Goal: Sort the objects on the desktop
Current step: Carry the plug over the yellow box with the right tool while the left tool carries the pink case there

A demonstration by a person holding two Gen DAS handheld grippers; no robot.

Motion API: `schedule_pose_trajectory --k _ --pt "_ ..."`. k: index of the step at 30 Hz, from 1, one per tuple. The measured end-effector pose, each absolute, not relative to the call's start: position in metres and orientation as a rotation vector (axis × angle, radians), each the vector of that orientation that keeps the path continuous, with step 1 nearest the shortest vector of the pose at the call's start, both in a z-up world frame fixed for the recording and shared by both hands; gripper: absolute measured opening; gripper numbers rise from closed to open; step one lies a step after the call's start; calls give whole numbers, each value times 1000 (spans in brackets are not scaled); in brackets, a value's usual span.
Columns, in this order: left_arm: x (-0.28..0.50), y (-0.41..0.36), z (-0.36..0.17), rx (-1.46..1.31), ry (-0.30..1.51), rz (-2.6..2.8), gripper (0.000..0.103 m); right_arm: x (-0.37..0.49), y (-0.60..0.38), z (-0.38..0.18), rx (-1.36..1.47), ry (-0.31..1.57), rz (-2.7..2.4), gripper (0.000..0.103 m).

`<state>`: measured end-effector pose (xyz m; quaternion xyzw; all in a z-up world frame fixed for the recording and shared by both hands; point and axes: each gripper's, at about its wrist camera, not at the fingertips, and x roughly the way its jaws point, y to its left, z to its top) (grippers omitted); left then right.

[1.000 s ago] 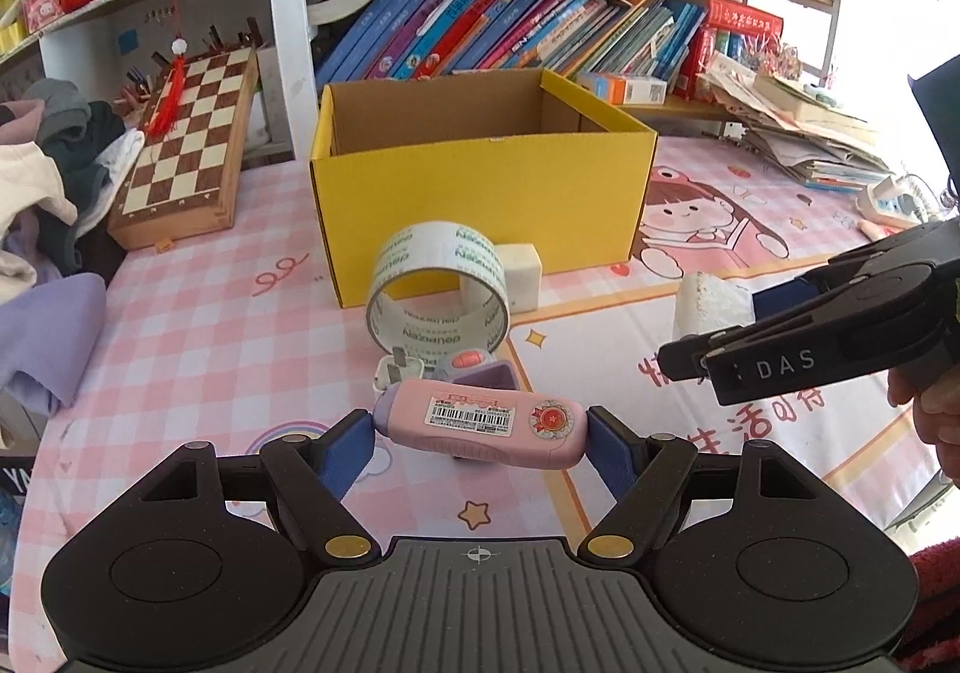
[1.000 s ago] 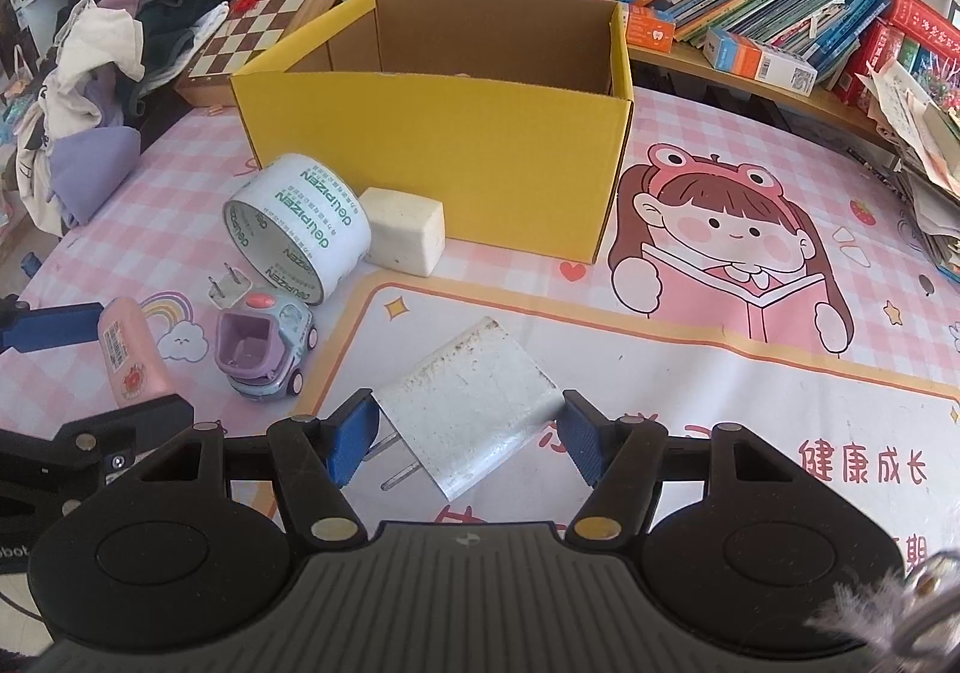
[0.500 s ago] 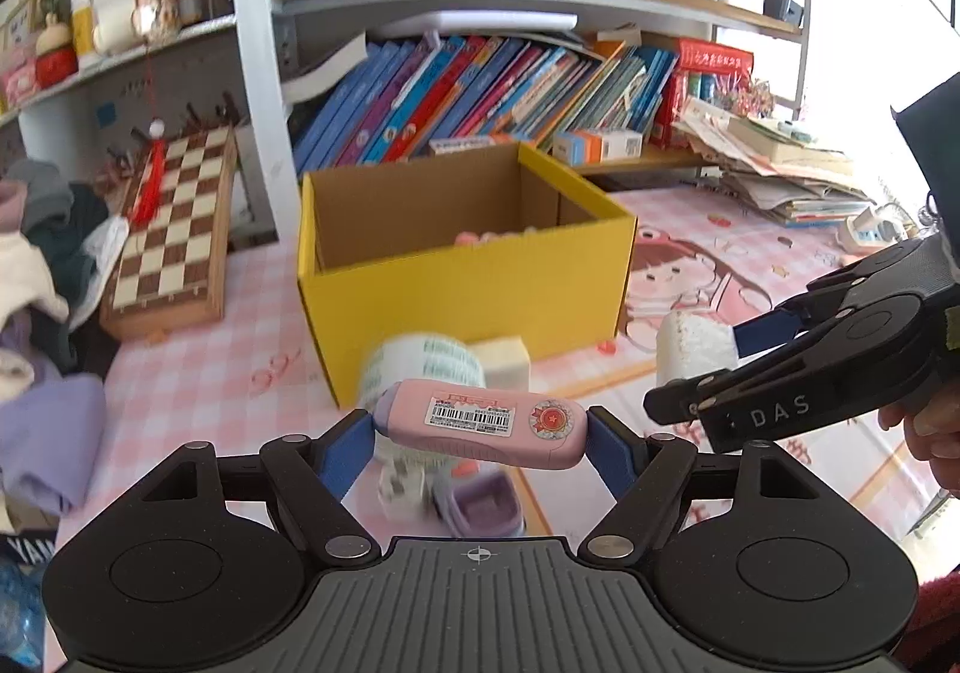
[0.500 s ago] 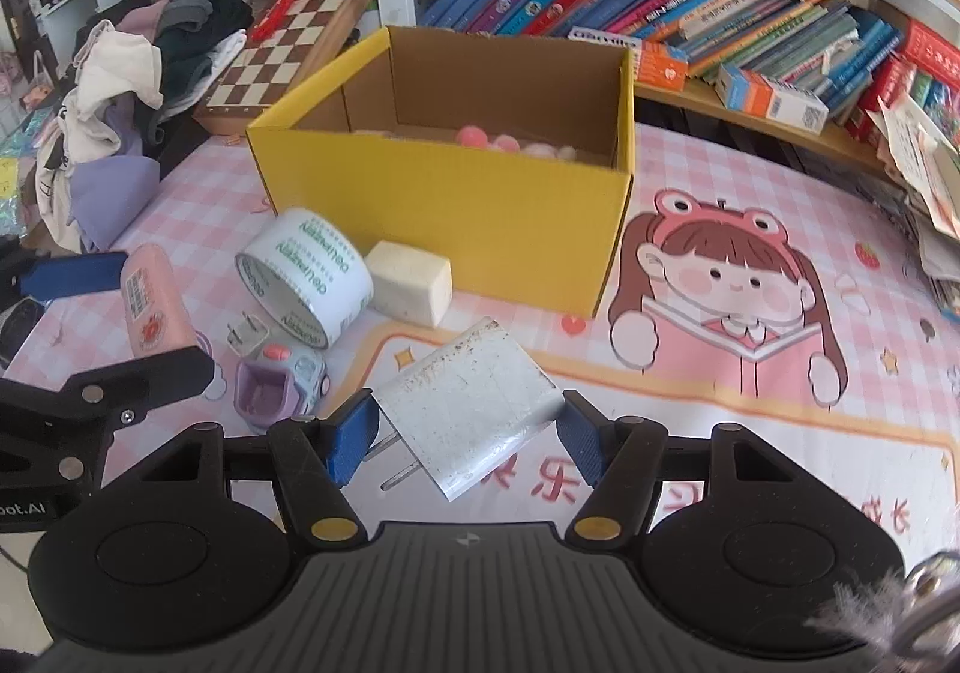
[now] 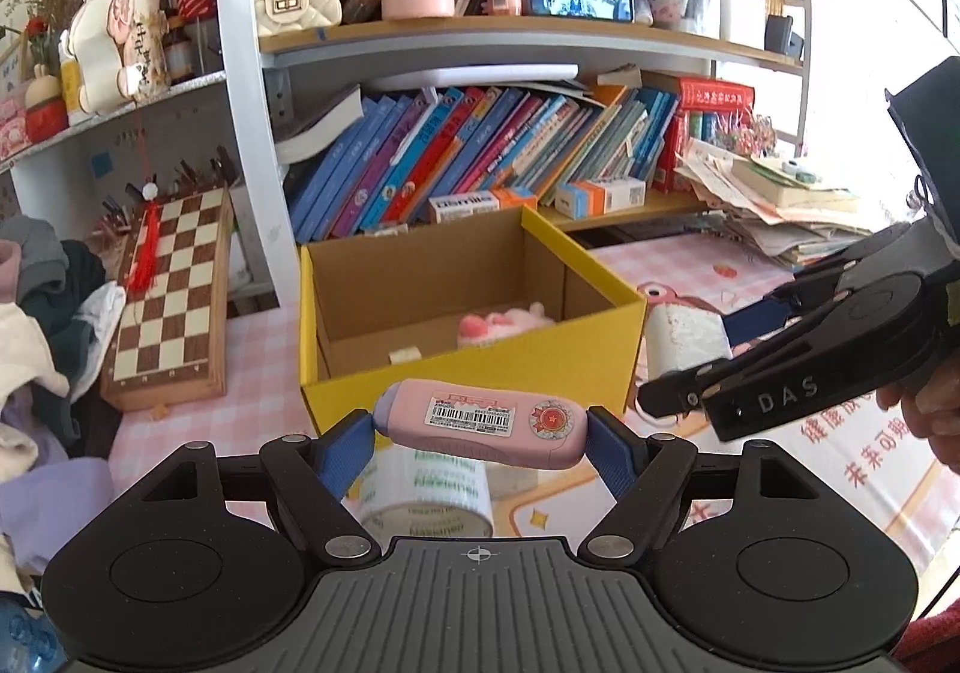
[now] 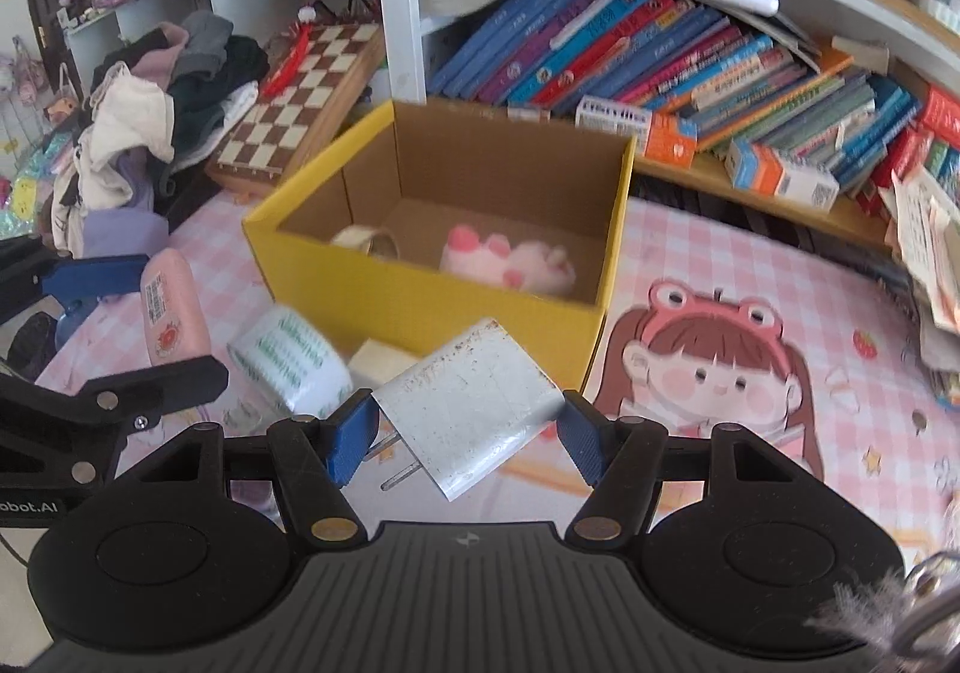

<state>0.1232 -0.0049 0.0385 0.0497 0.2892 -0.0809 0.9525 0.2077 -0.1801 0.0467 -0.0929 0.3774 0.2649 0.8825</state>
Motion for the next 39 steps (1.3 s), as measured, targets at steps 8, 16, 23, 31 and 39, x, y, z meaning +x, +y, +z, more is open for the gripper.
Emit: schedule_pose_trajectory --k 8,16,23,31,39 --pt "153 -5 52 121 549 -149 77 247 -177 76 -229 709 590 63" --pt "188 -2 56 138 547 -121 77 294 -160 85 -302 665 641 63" --pt "214 -1 49 144 574 -103 77 333 -138 82 -354 666 686 63" --pt "244 -2 38 139 613 -91 77 379 -107 73 -359 714 723 63" --pt "271 -12 20 122 657 -107 77 419 -70 52 -352 806 746 63"
